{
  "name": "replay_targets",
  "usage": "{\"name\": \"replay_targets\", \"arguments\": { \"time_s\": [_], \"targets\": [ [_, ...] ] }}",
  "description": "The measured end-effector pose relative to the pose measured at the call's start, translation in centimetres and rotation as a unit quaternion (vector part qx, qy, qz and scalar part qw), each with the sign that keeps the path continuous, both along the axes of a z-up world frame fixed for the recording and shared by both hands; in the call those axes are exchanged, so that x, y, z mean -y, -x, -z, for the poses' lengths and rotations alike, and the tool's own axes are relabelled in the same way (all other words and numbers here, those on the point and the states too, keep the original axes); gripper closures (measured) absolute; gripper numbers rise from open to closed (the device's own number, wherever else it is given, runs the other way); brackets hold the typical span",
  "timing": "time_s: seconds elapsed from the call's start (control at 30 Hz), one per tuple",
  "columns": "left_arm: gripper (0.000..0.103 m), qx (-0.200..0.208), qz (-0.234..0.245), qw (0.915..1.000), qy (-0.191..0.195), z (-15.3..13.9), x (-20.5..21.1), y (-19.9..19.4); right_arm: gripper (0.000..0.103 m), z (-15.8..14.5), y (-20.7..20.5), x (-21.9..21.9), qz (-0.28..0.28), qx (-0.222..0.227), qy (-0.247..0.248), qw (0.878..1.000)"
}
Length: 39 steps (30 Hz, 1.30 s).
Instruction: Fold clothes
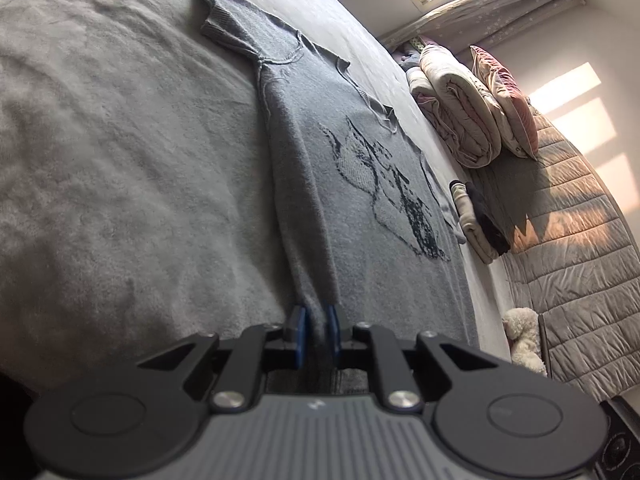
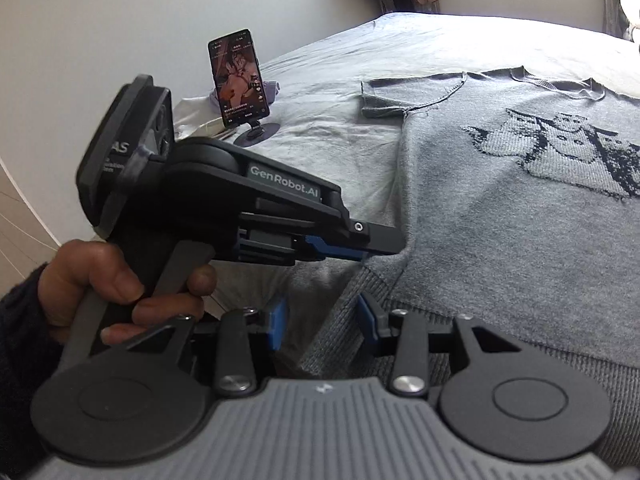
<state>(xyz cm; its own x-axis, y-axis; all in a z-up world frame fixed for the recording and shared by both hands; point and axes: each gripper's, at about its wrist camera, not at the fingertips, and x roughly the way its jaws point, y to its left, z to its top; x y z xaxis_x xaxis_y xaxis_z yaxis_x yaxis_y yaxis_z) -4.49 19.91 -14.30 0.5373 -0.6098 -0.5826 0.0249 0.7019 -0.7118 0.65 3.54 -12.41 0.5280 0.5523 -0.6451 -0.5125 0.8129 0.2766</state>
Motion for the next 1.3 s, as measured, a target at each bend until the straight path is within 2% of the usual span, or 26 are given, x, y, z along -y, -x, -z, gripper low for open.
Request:
{"name": "replay_targets", "arguments": {
  "time_s": [0.03,0.07,0.1,0.17,0.27,0.33,0.4,0.47,0.53,0.57,0.6,0.67,0.73,0.83,0.9,0.97,1.07,1.17,1.3],
  "targets": [
    [0.09,0.0,-0.002,1.0,0.001,0.0,-0.1,0.0,0.079,0.3,-0.1,0.2,0.003,0.0,0.004,1.0],
    [0.09,0.0,-0.005,1.0,0.003,-0.1,-0.2,0.1,0.093,0.5,-0.2,0.5,0.006,0.0,0.007,1.0],
    [0.09,-0.001,-0.01,0.9999,0.005,-0.2,-0.4,0.2,0.1,0.8,-0.3,0.7,0.009,0.0,0.011,1.0],
    [0.089,-0.002,-0.024,0.9997,0.009,-0.2,-1.0,0.3,0.1,1.1,-0.5,1.3,0.015,-0.005,0.008,1.0],
    [0.08,-0.01,-0.042,0.9989,0.02,-0.1,-1.7,0.3,0.1,0.7,-0.6,2.9,0.017,-0.026,-0.049,0.998],
    [0.075,-0.019,-0.05,0.9976,0.045,0.2,-2.2,0.1,0.1,0.3,-0.7,3.6,0.011,-0.04,-0.088,0.995],
    [0.062,-0.028,-0.062,0.9947,0.077,0.7,-2.8,-0.2,0.099,-0.1,-0.8,3.9,0.003,-0.051,-0.12,0.991],
    [0.061,-0.036,-0.076,0.9898,0.115,1.3,-3.3,-0.5,0.099,-0.5,-0.7,3.8,-0.006,-0.057,-0.138,0.989],
    [0.064,-0.043,-0.088,0.9843,0.147,2.0,-3.6,-0.9,0.099,-0.8,-0.6,3.6,-0.014,-0.059,-0.149,0.987],
    [0.07,-0.046,-0.092,0.9817,0.16,2.3,-3.7,-1.1,0.099,-1.0,-0.5,3.4,-0.016,-0.059,-0.148,0.987],
    [0.085,-0.047,-0.095,0.9793,0.173,2.6,-3.7,-1.2,0.098,-1.1,-0.4,3.3,-0.018,-0.058,-0.147,0.987],
    [0.1,-0.044,-0.105,0.977,0.181,2.6,-3.7,-1.1,0.098,-1.2,-0.3,3.2,-0.019,-0.059,-0.143,0.988],
    [0.1,-0.028,-0.118,0.9816,0.147,1.8,-3.6,-0.6,0.098,-1.1,-0.2,3.1,-0.02,-0.061,-0.137,0.988],
    [0.1,-0.013,-0.13,0.9904,0.045,0.5,-3.1,0.0,0.097,-1.1,0.1,3.2,-0.018,-0.062,-0.116,0.991],
    [0.1,-0.008,-0.135,0.9907,-0.014,0.0,-2.9,0.3,0.087,-1.2,0.4,3.8,-0.001,-0.05,-0.089,0.995],
    [0.099,-0.015,-0.123,0.9923,0.001,0.2,-3.2,0.2,0.084,-1.4,0.7,4.8,0.019,-0.039,-0.064,0.997],
    [0.099,-0.015,-0.096,0.9953,-0.006,-0.1,-3.3,0.3,0.06,-1.6,0.8,8.1,0.069,-0.03,-0.038,0.996],
    [0.097,-0.017,-0.061,0.9979,-0.013,-0.2,-3.6,1.0,0.059,-2.2,1.2,12.5,0.129,-0.027,-0.025,0.991],
    [0.097,-0.035,-0.032,0.9989,0.0,0.2,-3.8,1.7,0.059,-2.6,2.3,18.5,0.207,-0.027,-0.014,0.978]
  ]
}}
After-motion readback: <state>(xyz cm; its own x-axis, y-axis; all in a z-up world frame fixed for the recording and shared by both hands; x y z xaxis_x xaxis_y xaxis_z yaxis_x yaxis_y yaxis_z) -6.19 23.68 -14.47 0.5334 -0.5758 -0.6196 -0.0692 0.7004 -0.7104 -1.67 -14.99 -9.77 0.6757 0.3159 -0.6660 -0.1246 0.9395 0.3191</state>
